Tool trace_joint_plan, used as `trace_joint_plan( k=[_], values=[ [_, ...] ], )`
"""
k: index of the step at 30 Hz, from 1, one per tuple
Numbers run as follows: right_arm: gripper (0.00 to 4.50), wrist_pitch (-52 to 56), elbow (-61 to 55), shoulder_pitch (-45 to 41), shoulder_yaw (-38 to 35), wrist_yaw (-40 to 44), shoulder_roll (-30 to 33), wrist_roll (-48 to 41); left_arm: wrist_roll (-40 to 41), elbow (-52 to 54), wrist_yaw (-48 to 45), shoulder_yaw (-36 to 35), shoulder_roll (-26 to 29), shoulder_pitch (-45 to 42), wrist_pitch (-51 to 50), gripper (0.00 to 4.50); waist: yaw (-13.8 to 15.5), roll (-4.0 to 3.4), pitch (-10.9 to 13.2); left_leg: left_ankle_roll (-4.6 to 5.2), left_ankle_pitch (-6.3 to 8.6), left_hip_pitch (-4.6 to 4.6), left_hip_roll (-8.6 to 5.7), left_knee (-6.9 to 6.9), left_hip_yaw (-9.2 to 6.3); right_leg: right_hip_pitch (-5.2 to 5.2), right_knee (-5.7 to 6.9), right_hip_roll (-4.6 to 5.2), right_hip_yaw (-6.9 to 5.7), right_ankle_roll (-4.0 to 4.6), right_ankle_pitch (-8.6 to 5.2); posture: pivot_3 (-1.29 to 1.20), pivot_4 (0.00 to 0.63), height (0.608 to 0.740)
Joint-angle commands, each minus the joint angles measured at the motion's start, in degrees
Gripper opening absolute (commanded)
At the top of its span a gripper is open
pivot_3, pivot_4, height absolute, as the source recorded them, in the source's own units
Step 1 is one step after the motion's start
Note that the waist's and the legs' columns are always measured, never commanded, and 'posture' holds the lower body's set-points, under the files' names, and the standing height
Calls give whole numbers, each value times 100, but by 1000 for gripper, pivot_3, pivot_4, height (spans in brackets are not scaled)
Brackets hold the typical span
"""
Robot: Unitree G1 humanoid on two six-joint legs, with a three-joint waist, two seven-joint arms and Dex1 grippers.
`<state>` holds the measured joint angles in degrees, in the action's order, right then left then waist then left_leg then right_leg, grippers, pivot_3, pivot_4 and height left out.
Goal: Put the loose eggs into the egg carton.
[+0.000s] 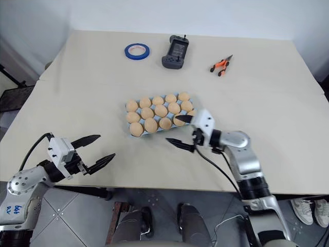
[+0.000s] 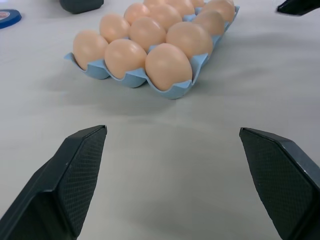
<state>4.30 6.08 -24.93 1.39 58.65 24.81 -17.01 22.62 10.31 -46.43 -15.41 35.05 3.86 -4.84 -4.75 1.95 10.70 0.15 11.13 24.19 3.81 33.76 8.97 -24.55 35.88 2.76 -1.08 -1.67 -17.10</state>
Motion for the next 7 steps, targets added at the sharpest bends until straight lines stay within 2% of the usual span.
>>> trace_joint_plan(
  k=[1,4,7],
  values=[
    [4467,-418,-190,466,-565,245,467,-267,-27,-69,70,-133,24,-42,115,4500,-3,-1,0,-1,0,-2,1,1,0,0,4,-3,0,-1,1,0,150,740],
    [4467,-632,-125,838,-773,280,660,-333,-136,-271,178,-135,8,-188,202,4500,-9,-1,1,-1,-1,-3,3,6,-3,0,6,-9,-1,-5,2,0,150,740],
    [4467,-434,-73,981,-1059,17,594,-565,-200,-412,248,-104,13,-356,224,4500,-14,-1,1,0,-2,-3,9,22,-5,3,14,-17,0,-12,6,0,150,740]
  ],
)
